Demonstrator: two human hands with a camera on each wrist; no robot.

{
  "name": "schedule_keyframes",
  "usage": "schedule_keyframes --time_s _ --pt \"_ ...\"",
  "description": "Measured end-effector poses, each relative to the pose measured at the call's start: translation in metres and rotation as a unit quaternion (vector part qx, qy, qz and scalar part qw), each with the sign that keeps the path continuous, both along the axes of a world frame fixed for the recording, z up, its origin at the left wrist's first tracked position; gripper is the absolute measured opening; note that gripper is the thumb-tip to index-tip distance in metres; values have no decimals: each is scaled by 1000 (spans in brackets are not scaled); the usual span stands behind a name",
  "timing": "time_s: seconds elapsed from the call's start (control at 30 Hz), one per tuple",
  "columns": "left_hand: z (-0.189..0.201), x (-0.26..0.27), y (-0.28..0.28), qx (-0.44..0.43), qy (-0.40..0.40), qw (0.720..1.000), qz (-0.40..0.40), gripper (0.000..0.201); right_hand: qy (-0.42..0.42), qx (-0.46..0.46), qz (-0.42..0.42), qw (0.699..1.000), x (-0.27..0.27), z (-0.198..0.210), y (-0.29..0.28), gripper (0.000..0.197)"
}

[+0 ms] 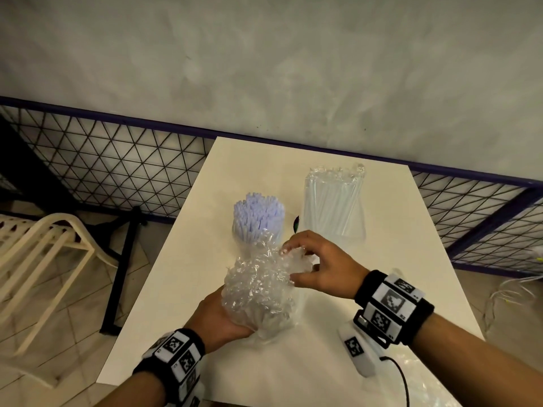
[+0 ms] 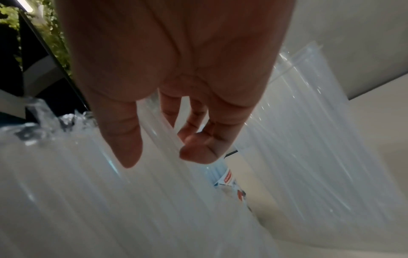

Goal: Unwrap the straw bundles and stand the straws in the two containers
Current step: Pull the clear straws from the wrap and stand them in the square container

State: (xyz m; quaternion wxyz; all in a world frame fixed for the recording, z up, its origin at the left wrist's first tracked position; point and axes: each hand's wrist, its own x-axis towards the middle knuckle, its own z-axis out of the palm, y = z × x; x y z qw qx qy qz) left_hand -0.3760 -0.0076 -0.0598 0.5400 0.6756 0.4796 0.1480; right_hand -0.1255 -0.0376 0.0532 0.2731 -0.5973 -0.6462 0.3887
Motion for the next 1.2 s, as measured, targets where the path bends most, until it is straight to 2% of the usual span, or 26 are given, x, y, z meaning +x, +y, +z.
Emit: schedule_keyframes --time_s 0.23,0.47,0.63,0.73,0.77,1.0,1.1,1.2 --pt "4 0 -1 -3 14 1000 16 58 11 -25 -17 999 -5 -11 -1 39" --pt "12 2 -2 12 17 1000 19 57 -67 -11 4 998 -3 -6 0 41" --pt "14 2 -3 17 9 1000 12 56 -89 24 -41 995 1 -9 -1 35" --pt "10 2 -2 9 9 1000 23 56 -71 38 -68 994 -1 -7 -2 15" --pt "9 3 -3 5 6 1000 29 56 -59 43 -74 995 0 -6 -2 14" --pt "4 1 -4 1 3 1000 27 60 15 74 -86 993 -2 8 -1 20" --pt "5 2 -3 3 5 1000 23 58 13 42 -63 997 1 14 4 31" --pt "5 2 -3 4 2 1000 20 55 5 16 -57 998 4 19 7 25"
